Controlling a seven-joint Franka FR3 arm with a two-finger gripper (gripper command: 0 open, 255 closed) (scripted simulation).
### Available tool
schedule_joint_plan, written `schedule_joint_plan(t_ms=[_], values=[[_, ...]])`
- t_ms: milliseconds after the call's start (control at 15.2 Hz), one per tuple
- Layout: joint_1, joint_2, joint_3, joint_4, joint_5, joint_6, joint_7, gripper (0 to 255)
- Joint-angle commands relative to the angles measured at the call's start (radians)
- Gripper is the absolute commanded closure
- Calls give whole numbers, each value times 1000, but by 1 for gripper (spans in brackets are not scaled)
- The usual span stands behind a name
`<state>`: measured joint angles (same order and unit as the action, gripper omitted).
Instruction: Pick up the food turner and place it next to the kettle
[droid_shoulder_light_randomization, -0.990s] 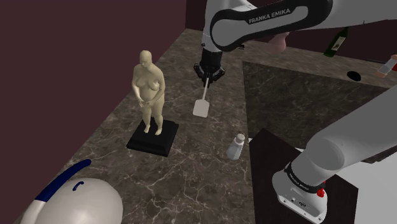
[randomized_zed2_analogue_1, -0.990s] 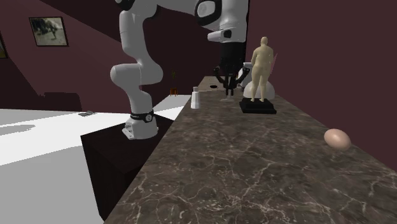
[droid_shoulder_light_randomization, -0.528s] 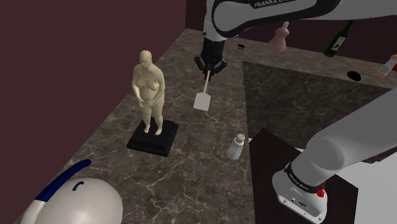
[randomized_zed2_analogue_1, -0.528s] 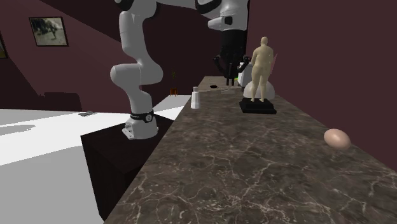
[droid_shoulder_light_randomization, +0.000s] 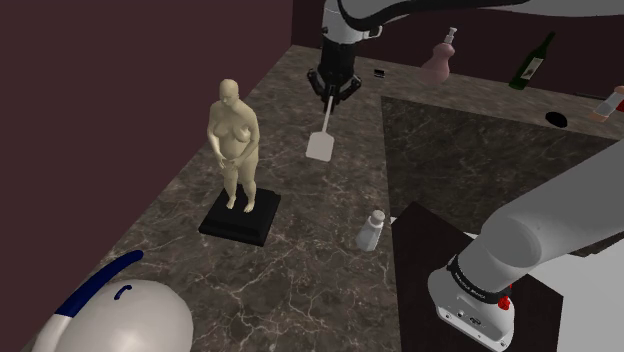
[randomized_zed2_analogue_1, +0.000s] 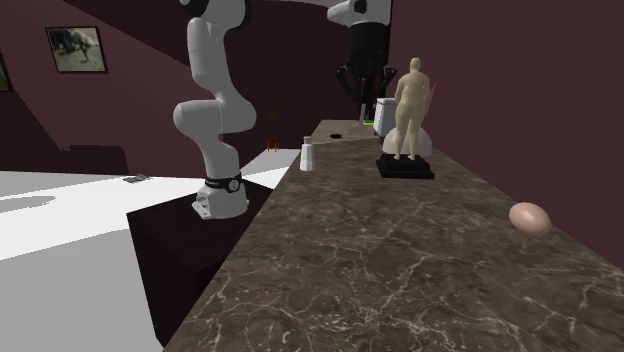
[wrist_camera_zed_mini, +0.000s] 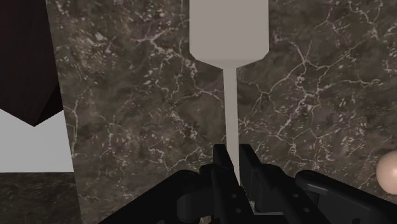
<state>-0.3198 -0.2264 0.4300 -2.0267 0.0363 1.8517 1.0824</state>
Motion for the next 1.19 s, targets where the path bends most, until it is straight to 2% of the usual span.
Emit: schedule_joint_plan(t_ms=[0, 528, 1122], values=[[-1, -1, -2, 26, 0, -28, -2, 255], [-4, 4, -6, 134, -4, -130, -4, 255], [83, -153, 85, 18, 86, -156, 143, 255]])
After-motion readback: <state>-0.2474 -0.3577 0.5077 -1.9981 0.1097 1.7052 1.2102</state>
